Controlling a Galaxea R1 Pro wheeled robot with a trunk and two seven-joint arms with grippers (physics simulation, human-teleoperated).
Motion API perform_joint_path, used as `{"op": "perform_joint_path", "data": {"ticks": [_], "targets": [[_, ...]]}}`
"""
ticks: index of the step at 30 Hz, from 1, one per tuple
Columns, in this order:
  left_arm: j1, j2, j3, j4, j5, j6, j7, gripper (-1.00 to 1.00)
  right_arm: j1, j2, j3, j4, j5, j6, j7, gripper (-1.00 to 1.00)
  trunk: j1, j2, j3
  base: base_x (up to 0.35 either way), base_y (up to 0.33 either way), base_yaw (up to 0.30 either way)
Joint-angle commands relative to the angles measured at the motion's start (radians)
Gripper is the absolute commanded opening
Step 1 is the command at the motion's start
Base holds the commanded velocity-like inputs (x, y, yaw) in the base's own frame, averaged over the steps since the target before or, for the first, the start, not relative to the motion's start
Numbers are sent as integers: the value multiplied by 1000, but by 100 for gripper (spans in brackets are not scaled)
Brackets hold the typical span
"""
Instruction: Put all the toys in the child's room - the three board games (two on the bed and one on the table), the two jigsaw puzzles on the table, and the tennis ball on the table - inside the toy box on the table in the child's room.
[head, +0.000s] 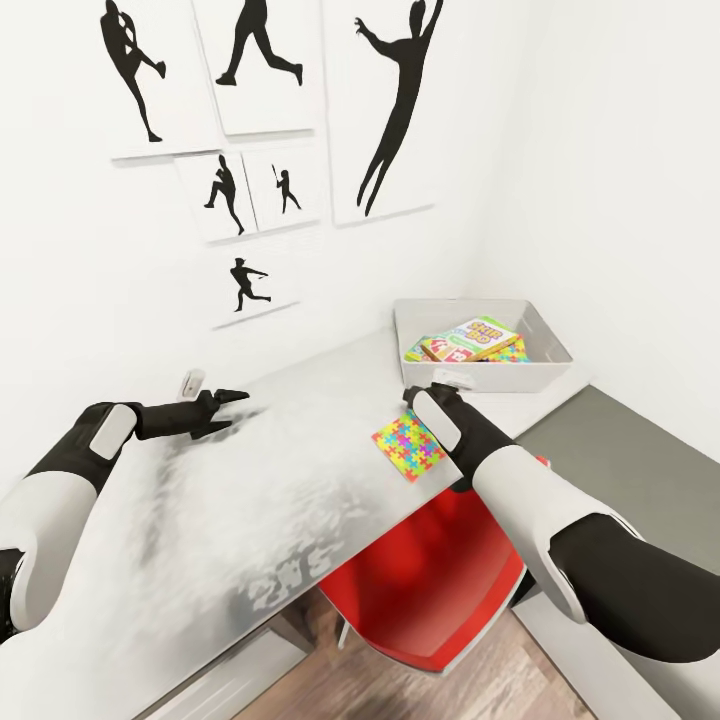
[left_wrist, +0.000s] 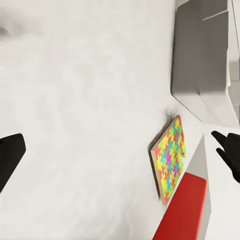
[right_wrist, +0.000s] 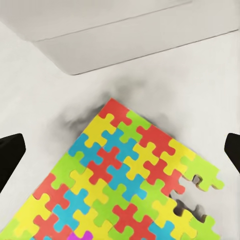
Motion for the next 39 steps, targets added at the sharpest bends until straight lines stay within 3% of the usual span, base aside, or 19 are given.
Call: {"op": "perform_joint_path", "data": {"ticks": [1, 10, 14, 26, 30, 39], "targets": [[-1, 0, 4, 0, -6, 4, -5, 100, -1, -1, 6, -1, -4, 5, -7, 100, 4, -8, -4, 0, 0, 0], [-1, -1, 4, 0, -6, 4, -5, 100, -1, -1, 4, -1, 0, 5, -7, 100, 39, -71, -33, 0, 0, 0], [-1, -1, 4, 0, -6, 5, -5, 100, -1, -1, 5, -1, 1, 5, -6, 100, 39, -71, -33, 0, 0, 0], [-1, 0, 4, 1, -6, 4, -5, 100, -1, -1, 4, -1, 2, 5, -6, 100, 85, -155, -70, 0, 0, 0], [2, 0, 4, 1, -6, 5, -6, 100, -1, 0, 4, -1, 2, 5, -6, 100, 85, -155, -70, 0, 0, 0], [4, -1, 4, 1, -6, 4, -6, 100, -1, 0, 5, -1, 2, 5, -6, 100, 119, -218, -98, 0, 0, 0]]}}
